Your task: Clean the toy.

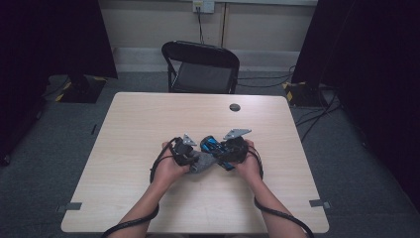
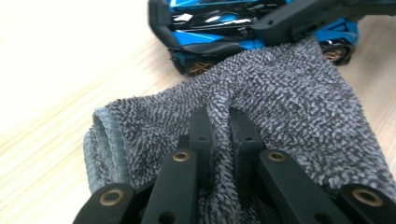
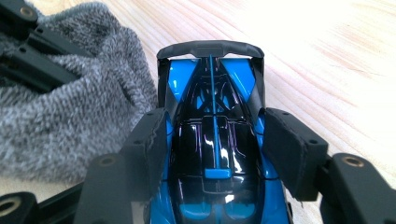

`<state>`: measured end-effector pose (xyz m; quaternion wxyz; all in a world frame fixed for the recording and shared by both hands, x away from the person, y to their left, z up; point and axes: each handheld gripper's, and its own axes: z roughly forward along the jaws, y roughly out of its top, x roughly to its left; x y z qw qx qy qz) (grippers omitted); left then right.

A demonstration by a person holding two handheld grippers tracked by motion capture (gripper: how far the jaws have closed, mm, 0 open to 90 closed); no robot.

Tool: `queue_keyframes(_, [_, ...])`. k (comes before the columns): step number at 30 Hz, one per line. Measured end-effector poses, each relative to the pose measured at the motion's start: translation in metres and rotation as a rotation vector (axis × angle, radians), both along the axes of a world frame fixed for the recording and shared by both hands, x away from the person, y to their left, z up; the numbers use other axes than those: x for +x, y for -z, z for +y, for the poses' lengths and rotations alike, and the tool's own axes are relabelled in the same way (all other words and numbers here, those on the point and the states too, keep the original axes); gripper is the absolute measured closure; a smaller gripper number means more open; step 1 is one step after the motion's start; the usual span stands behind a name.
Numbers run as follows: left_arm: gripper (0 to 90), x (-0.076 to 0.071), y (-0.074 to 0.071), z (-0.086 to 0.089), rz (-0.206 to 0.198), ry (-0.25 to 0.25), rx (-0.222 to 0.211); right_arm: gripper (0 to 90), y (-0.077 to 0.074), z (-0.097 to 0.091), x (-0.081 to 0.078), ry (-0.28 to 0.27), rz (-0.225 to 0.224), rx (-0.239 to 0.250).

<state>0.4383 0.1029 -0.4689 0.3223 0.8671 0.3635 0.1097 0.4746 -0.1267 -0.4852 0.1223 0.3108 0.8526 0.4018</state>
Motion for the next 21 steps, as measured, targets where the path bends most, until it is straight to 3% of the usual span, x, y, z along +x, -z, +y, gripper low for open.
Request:
queue_keyframes(1, [81.9,0.001,0.0,0.001,0.002,-0.012,-0.011,40.7,0.0,0.0,0.0,0.0,-0.001,0.001])
queue_keyframes(5, [82.0,0.004,-0.001,0.009,-0.009,-0.045,0.019,40.7,0.0,0.0,0.0,0.0,0.0,-0.001])
queue_keyframes(8, [82.0,0.006,0.0,0.015,-0.003,-0.073,-0.011,40.7,0.0,-0.001,-0.001,0.003,-0.001,0.003])
queue_keyframes(12, [82.0,0.009,-0.001,0.022,-0.01,-0.098,0.007,40.6,0.001,-0.001,-0.001,0.003,-0.005,0.005])
queue_keyframes(21, [82.0,0.012,-0.003,0.042,-0.049,-0.192,-0.036,40.6,0.001,-0.001,-0.001,0.003,-0.007,0.007])
